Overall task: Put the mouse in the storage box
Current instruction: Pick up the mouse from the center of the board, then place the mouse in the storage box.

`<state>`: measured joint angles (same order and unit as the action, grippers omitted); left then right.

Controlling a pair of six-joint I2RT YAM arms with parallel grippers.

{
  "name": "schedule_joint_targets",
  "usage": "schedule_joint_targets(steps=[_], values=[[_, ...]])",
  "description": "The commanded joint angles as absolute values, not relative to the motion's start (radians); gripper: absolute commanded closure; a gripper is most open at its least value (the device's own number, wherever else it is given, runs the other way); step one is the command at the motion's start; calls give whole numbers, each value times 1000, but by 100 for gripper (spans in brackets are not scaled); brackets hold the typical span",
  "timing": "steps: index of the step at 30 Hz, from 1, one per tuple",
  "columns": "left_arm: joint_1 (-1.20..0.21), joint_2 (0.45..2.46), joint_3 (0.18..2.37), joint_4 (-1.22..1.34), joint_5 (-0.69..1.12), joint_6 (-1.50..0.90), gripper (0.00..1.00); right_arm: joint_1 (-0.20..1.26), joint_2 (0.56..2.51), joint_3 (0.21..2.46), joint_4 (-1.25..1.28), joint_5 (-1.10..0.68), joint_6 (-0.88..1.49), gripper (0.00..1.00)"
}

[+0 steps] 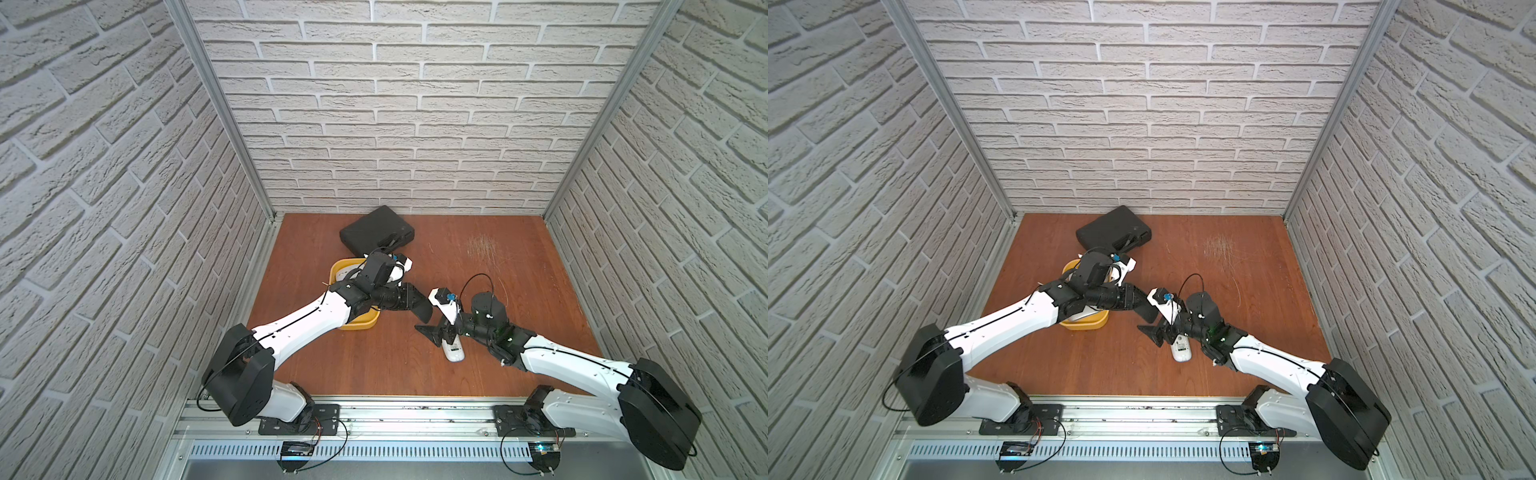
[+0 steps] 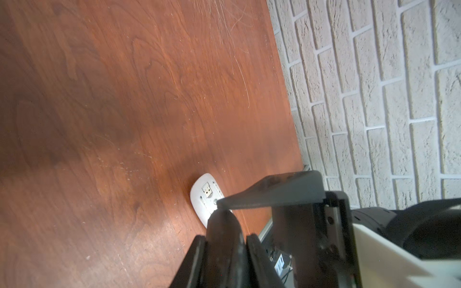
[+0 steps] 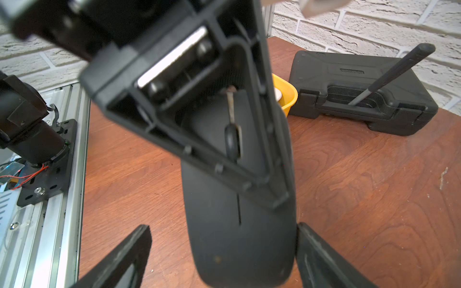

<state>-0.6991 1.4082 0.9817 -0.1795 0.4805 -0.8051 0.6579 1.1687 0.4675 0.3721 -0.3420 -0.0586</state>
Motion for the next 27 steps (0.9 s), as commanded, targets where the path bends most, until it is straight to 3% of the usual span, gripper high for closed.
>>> schedule_joint_targets(steps=[1,6,16,22,27], values=[[-672,1353,953,-140,501,-791,100,660,1158,481,430,-334,-44,5],[-585,1283,902,-159,520,-784,100,661,1155,480,422,-324,-38,4],[-275,1099,767,-268,492,-728,100,661,1178,495,397,-335,-40,4],[-188,1094,722,-289,466,-701,100,661,1194,498,397,-342,-39,4],[-165,1175,673,-147,522,-727,100,661,1209,504,392,-345,-38,4]])
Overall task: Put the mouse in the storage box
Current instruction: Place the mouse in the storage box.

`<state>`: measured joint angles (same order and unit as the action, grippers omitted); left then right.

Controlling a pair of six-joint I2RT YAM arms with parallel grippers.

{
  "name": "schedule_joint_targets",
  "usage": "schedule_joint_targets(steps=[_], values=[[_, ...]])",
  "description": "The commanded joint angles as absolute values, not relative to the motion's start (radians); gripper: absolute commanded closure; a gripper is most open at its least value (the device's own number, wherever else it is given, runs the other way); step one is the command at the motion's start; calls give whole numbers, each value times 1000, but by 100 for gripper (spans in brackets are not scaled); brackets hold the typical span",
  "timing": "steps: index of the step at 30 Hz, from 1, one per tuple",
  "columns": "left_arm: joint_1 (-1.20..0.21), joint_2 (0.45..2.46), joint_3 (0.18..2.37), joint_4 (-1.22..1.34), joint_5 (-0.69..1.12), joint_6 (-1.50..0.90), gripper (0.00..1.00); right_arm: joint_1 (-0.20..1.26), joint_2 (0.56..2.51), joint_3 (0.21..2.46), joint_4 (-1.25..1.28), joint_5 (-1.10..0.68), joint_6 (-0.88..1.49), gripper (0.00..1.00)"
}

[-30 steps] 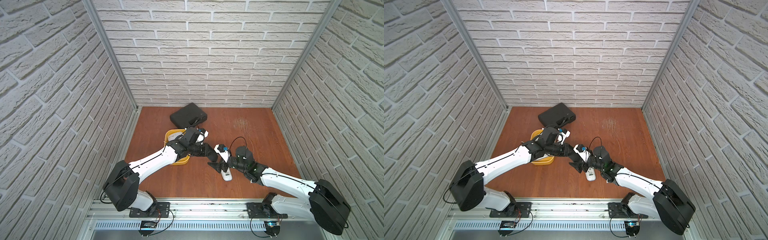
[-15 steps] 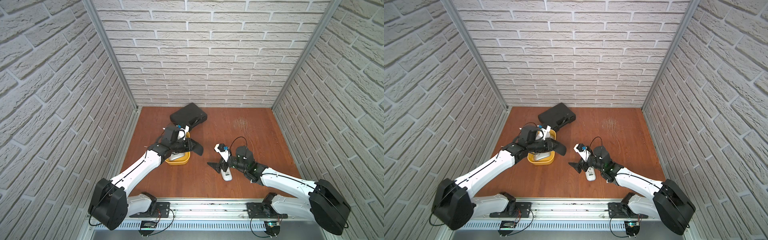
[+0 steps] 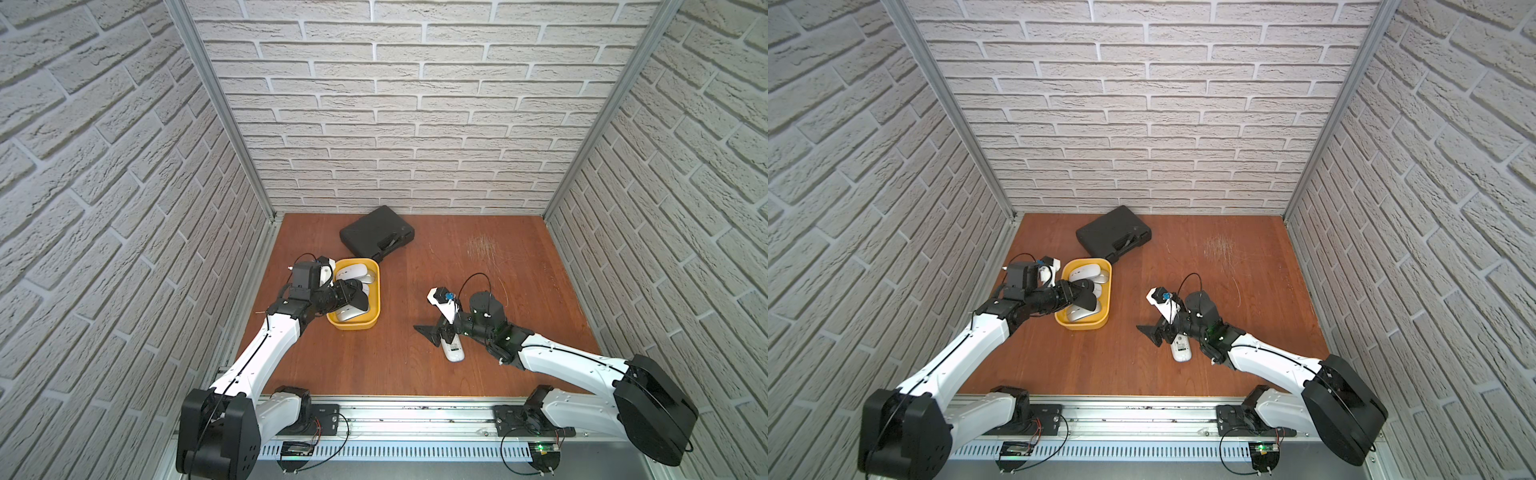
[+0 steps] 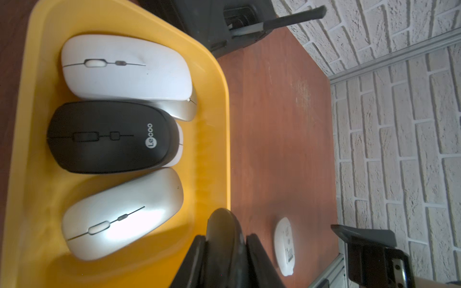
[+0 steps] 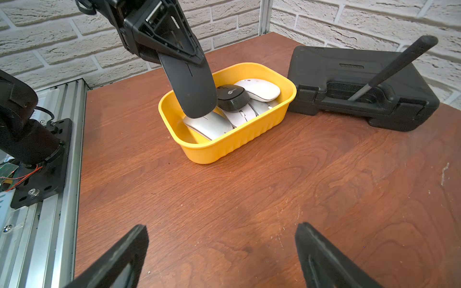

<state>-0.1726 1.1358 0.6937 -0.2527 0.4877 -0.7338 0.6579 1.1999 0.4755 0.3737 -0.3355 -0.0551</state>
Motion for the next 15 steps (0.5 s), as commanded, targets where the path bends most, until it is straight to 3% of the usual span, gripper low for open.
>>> schedule_joint_targets(steps=[1,13,15], values=[[-166,1194,666,-120,531,-734,100,661,1211,510,383,-344,-38,5],[-167,1307,610,-13,506,-749,100,661,1222,514,368,-327,-39,5],[-168,1314,606,-8,506,-749,95,661,1221,512,368,-326,-38,5]])
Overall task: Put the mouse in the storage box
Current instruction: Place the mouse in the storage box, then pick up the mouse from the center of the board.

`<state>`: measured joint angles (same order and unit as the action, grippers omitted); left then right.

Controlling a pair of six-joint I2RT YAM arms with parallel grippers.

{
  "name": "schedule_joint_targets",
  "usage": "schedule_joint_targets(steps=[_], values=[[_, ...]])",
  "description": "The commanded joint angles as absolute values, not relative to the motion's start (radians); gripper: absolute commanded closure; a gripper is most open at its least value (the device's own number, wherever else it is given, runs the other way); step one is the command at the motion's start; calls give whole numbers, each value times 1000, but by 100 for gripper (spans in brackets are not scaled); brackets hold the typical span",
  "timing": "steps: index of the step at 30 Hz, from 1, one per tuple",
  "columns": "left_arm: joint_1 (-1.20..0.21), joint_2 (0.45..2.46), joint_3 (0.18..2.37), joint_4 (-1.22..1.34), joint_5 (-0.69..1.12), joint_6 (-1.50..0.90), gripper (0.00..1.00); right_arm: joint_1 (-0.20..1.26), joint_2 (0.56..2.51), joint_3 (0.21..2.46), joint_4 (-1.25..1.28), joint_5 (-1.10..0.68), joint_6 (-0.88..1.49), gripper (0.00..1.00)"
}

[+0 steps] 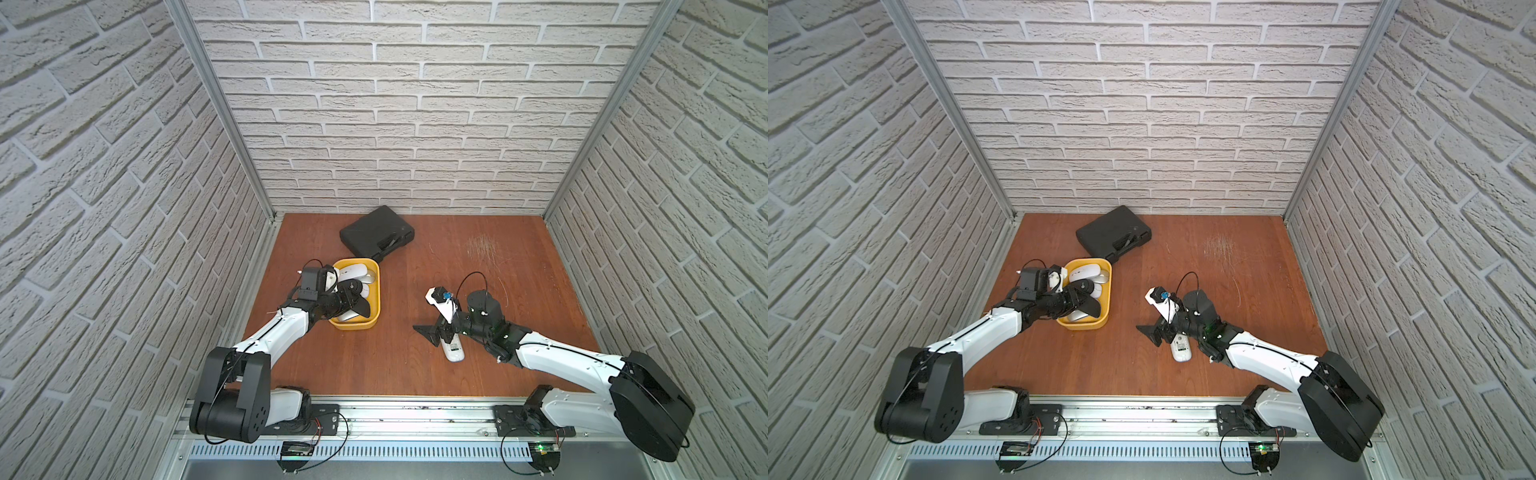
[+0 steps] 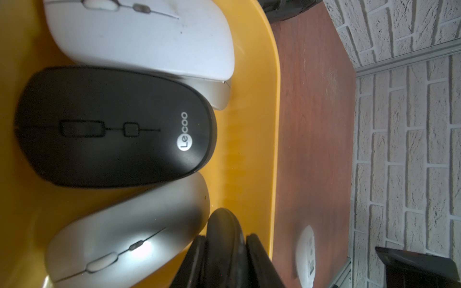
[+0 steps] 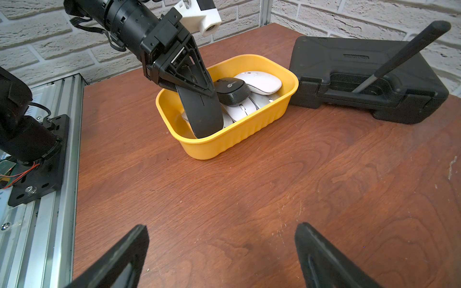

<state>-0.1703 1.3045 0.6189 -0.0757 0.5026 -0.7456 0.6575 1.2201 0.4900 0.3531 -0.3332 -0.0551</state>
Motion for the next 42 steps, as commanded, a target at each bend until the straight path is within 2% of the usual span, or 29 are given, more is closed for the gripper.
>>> schedule_joint_targets(steps=[1,3,5,13,16,19,27,31,38,42], values=[[-167,1318,606,-9,506,-749,93,661,1221,512,367,-327,-39,5],[-167,1317,604,-18,495,-750,88,661,1222,512,367,-327,-38,5],[-167,1308,603,-39,475,-751,77,661,1226,513,367,-328,-35,5],[-166,1285,632,-182,391,-745,49,661,1221,514,365,-318,-36,5],[-166,1274,638,-214,372,-738,32,661,1219,514,364,-318,-37,5],[-166,1253,651,-258,333,-726,25,661,1223,515,365,-318,-33,5],[-167,1180,697,-366,221,-696,22,661,1232,522,361,-303,-15,5],[-168,1133,711,-389,208,-683,22,660,1233,545,311,-229,23,4],[-191,1038,731,-407,259,-644,21,659,1217,636,53,-9,188,0],[-209,1010,739,-411,289,-637,19,655,1199,666,-137,50,276,1]])
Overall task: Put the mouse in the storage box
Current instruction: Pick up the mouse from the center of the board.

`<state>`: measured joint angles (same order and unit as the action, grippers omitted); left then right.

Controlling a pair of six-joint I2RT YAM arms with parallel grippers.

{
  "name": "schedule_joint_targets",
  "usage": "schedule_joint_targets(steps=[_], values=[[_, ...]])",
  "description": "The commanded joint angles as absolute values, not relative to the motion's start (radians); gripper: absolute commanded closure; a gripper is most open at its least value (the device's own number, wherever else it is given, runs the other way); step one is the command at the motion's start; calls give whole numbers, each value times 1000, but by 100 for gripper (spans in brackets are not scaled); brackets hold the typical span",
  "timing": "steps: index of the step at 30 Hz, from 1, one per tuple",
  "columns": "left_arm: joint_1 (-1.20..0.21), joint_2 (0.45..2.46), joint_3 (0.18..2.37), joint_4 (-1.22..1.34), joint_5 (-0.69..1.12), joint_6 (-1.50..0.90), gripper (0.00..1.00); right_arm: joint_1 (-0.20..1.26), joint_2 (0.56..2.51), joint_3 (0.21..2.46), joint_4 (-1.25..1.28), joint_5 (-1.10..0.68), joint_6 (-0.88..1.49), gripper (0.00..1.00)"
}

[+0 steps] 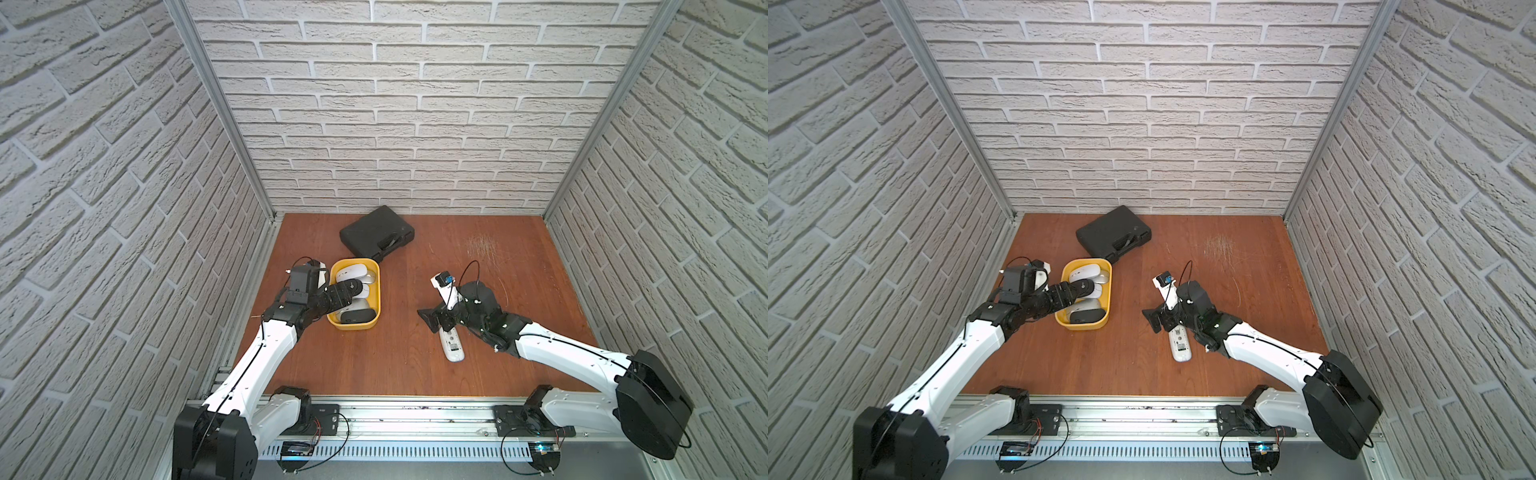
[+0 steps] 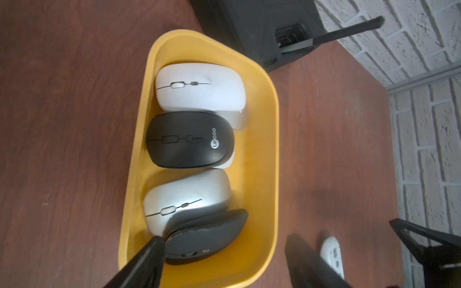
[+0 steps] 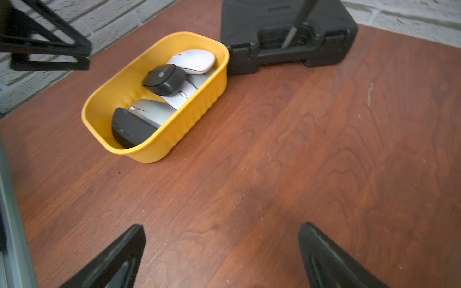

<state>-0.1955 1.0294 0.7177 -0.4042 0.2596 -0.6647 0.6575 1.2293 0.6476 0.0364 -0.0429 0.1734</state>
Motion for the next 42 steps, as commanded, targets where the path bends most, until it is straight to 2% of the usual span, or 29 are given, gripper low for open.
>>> schedule_joint_targets(steps=[1,8,14,22,31,34,39,42], values=[[-218,1007,743,-412,292,-634,19,655,1193,663,-180,58,299,1],[-241,1015,740,-402,293,-632,17,655,1184,607,-389,71,453,1],[-251,1037,738,-383,297,-635,17,664,1180,541,-389,51,508,0],[-259,1044,738,-382,292,-638,17,712,1265,559,-396,49,541,7],[-261,1042,729,-382,289,-640,17,790,1379,594,-399,128,583,20],[-262,1042,730,-386,289,-638,17,810,1404,598,-406,149,576,29],[-262,1035,721,-384,292,-640,17,835,1404,604,-427,177,560,41],[-264,1037,720,-374,302,-645,17,838,1370,594,-391,185,550,43]])
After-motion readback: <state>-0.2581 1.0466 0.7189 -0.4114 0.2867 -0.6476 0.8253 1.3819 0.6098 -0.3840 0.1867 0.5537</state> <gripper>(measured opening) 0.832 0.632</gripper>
